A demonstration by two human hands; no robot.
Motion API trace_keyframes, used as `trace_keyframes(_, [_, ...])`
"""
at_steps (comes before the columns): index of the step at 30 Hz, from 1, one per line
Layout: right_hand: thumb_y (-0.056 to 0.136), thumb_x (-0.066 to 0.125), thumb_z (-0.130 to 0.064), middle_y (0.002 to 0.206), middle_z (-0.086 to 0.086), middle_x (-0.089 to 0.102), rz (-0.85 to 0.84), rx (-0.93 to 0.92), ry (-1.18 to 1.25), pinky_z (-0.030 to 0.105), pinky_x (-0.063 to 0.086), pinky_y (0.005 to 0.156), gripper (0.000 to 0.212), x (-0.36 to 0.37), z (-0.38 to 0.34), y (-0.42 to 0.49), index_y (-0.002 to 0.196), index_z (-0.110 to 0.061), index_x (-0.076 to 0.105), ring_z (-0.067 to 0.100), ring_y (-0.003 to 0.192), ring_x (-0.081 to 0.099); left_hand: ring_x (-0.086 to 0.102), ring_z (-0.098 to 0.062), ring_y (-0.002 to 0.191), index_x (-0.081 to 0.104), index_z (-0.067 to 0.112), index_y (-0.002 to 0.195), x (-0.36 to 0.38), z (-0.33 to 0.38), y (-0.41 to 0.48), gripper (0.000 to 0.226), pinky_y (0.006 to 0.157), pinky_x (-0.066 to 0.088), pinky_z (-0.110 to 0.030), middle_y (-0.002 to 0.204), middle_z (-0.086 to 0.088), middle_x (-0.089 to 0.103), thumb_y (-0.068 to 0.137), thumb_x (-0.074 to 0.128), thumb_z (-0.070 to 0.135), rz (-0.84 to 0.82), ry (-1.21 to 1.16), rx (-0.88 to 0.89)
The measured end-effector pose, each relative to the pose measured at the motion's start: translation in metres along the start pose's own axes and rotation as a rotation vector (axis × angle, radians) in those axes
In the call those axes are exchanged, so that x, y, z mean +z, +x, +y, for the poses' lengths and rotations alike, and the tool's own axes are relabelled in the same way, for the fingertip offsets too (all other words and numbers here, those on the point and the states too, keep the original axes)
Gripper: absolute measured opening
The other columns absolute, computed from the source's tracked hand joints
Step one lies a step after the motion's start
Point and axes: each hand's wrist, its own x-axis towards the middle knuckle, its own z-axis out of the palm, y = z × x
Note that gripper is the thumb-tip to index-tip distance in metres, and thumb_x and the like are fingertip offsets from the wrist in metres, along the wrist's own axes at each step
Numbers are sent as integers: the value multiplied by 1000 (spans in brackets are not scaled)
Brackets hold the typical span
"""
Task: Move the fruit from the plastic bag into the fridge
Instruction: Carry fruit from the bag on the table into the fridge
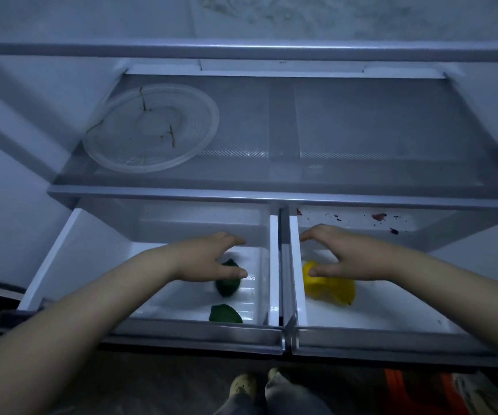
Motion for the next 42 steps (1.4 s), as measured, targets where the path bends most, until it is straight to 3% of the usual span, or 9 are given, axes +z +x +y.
trace_keyframes(5, [90,53,-49,142,-22,36,129,0,-40,10,29,94,54,-31,-39,-37,139,-39,32,-5,124,37,47,6,102,29,47,139,-32,36,-59,60,88,36,-21,139,32,30,85,46,64,126,-38,47])
trace_keyframes(9, [90,52,-47,131,-25,41,347,22,-9,8,33,85,49,-47,-76,-60,135,-39,37,-9,112,39,31,9,125,34,46,136,-48,57,-85,59,99,33,-20,140,30,32,83,37,71,424,-48,177])
trace_keyframes(12, [89,45,-51,139,-16,40,523,-6,-107,19,32,99,52,-50,-96,-68,137,-32,38,1,127,35,28,2,131,32,37,141,-51,65,-91,64,100,28,-21,145,20,32,85,26,67,655,131,212])
trace_keyframes(16, [90,41,-53,144,-11,36,658,10,-190,22,29,102,57,-43,-115,-73,140,-26,35,5,133,28,35,-13,131,40,24,139,-46,77,-101,66,102,33,-32,145,4,40,87,23,61,907,272,149])
trace_keyframes(20, [93,43,-48,151,-5,29,734,35,-231,27,25,108,59,-36,-134,-79,144,-21,30,11,138,23,33,-17,134,39,22,139,-34,88,-117,70,104,31,-36,147,0,38,86,18,61,987,258,12])
trace_keyframes(27, [93,34,-57,159,-4,2,637,-3,-245,30,7,116,71,-22,-148,-111,150,-23,9,12,145,1,42,-21,128,49,17,134,1,122,-154,67,98,38,-38,140,-4,48,87,23,57,1073,274,-116])
trace_keyframes(32, [89,35,-61,158,-5,10,648,-143,-238,26,9,114,74,-6,-149,-148,149,-23,15,11,144,6,42,-19,128,49,19,134,41,154,-186,66,97,38,-37,140,-1,47,87,24,58,1079,245,-223])
trace_keyframes(38, [85,42,-63,152,0,28,601,-331,-273,27,21,111,78,30,-168,-170,147,-18,27,15,139,25,43,-17,126,48,23,134,109,173,-226,65,99,36,-35,139,2,47,87,23,61,1033,191,-401])
trace_keyframes(42, [82,32,-69,143,3,42,576,-481,-292,28,30,105,81,46,-206,-173,142,-14,37,20,130,39,42,-15,127,45,24,135,138,172,-275,64,100,35,-33,139,5,47,87,23,60,1084,159,-542])
